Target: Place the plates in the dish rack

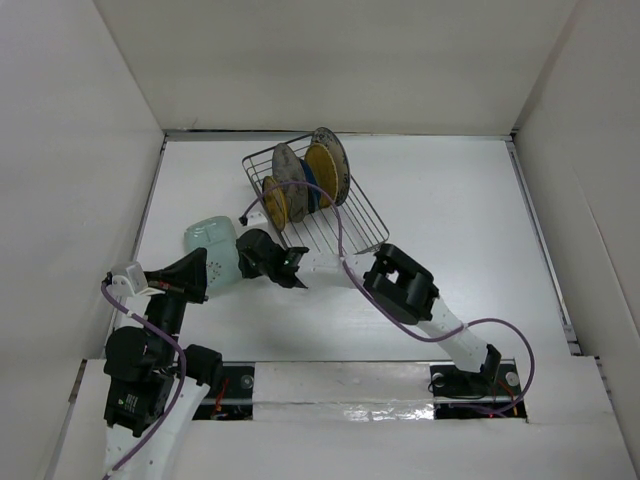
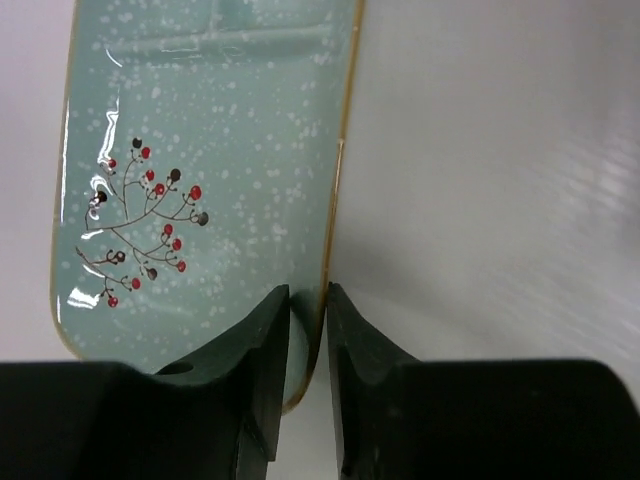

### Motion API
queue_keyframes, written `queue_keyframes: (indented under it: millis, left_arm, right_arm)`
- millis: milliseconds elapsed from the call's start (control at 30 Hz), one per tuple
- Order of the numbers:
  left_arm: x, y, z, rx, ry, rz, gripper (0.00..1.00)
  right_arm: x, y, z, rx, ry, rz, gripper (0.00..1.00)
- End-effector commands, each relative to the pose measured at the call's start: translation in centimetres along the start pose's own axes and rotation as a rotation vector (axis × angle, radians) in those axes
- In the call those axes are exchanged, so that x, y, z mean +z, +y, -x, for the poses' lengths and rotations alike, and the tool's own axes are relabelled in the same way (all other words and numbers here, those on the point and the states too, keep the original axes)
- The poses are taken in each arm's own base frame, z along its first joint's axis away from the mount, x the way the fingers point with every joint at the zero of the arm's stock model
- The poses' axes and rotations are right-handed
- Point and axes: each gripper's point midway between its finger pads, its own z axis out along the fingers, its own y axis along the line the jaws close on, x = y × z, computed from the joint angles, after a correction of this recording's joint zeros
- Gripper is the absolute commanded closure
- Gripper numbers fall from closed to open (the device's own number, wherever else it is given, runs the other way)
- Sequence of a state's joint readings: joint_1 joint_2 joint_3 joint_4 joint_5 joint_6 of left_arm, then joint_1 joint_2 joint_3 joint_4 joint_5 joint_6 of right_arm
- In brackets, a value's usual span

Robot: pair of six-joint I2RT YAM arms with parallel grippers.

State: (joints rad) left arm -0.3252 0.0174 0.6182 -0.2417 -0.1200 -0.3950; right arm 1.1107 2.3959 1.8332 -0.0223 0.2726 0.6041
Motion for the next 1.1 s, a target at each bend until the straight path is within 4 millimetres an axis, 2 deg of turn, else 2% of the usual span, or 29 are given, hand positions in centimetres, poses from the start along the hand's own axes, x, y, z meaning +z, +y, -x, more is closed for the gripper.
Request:
queue_keyframes:
  millis: [0,67,133,267,300,333,400,467,533,567,600,700,733,800,833,867,933,967,1033,1067]
  left_arm:
    - [-0.3,-1.2,2.2,-0.016,-0.073,-0.047,1.0]
    - [-0.3,-1.2,2.3,-0.015,-0.074,-0.047,1.0]
    - [-0.3,-1.2,2.2,-0.016,-0.072,-0.045,1.0]
    - [-0.4,-1.2,2.2,-0.016,-0.074,-0.044,1.0]
    - [-0.4,-1.2,2.2,-0.016,-0.073,-0.043,1.0]
    - [-0.4,-1.2,2.2,-0.016,-0.073,-0.043,1.0]
    - [-0.4,-1.1,2.2,-0.016,-0.073,-0.04,1.0]
    - [-0.4,-1.1,2.2,-0.014,-0.072,-0.039,1.0]
    - [-0.4,-1.1,2.3,-0.016,-0.076,-0.038,1.0]
    - [-0.4,-1.0,2.3,-0.016,-0.074,-0.034,1.0]
    - [-0.4,-1.0,2.4,-0.016,-0.078,-0.032,1.0]
    - [-0.4,-0.9,2.4,-0.016,-0.08,-0.026,1.0]
    - [-0.4,-0.9,2.4,-0.016,-0.079,-0.024,1.0]
    - [-0.4,-0.8,2.4,-0.016,-0.08,-0.023,1.0]
    - [-0.4,-0.9,2.4,-0.016,-0.08,-0.025,1.0]
    - [-0.4,-0.9,2.4,-0.016,-0.08,-0.026,1.0]
    - [-0.4,-0.9,2.4,-0.016,-0.079,-0.028,1.0]
    - [-0.4,-0.9,2.3,-0.016,-0.077,-0.028,1.0]
    - [-0.4,-1.0,2.3,-0.016,-0.075,-0.032,1.0]
    - [-0.4,-1.0,2.3,-0.017,-0.074,-0.034,1.0]
  right_arm:
    - [-2.0,0.2,0.3,-0.084,-0.005,0.011,0.6]
    - [-1.7,0.4,0.0,-0.093,0.006,0.024,0.53]
    - [-0.8,0.8,-0.6,-0.105,0.022,0.041,0.5]
    - [0.5,0.9,-2.1,-0.098,0.048,0.058,0.51]
    - [0.7,0.7,-2.4,-0.097,0.052,0.056,0.55]
    - [0.9,0.5,-2.7,-0.095,0.059,0.051,0.76]
    - [1.1,0.2,-3.0,-0.094,0.06,0.04,0.97]
    - [0.8,1.2,-1.4,-0.077,-0.002,0.076,1.0]
    - [-1.2,1.9,0.7,-0.073,-0.056,0.108,1.0]
    - [-2.2,2.8,2.5,-0.063,-0.109,0.143,1.0]
    - [-4.5,3.9,5.4,-0.054,-0.167,0.167,1.0]
    - [-8.2,5.0,11.0,-0.089,-0.299,0.163,1.0]
    - [-10.7,5.8,14.5,-0.109,-0.373,0.165,1.0]
    - [-12.8,5.1,18.0,-0.126,-0.443,0.111,1.0]
    - [-14.7,5.2,20.9,-0.142,-0.5,0.101,1.0]
    - [-15.5,5.1,21.8,-0.153,-0.517,0.09,1.0]
    - [-17.1,3.4,24.6,-0.175,-0.577,0.031,1.0]
    - [-18.6,3.4,26.0,-0.179,-0.611,0.017,1.0]
    - [-19.7,1.0,28.0,-0.206,-0.657,-0.079,1.0]
    - [-21.0,1.0,29.1,-0.209,-0.688,-0.089,1.0]
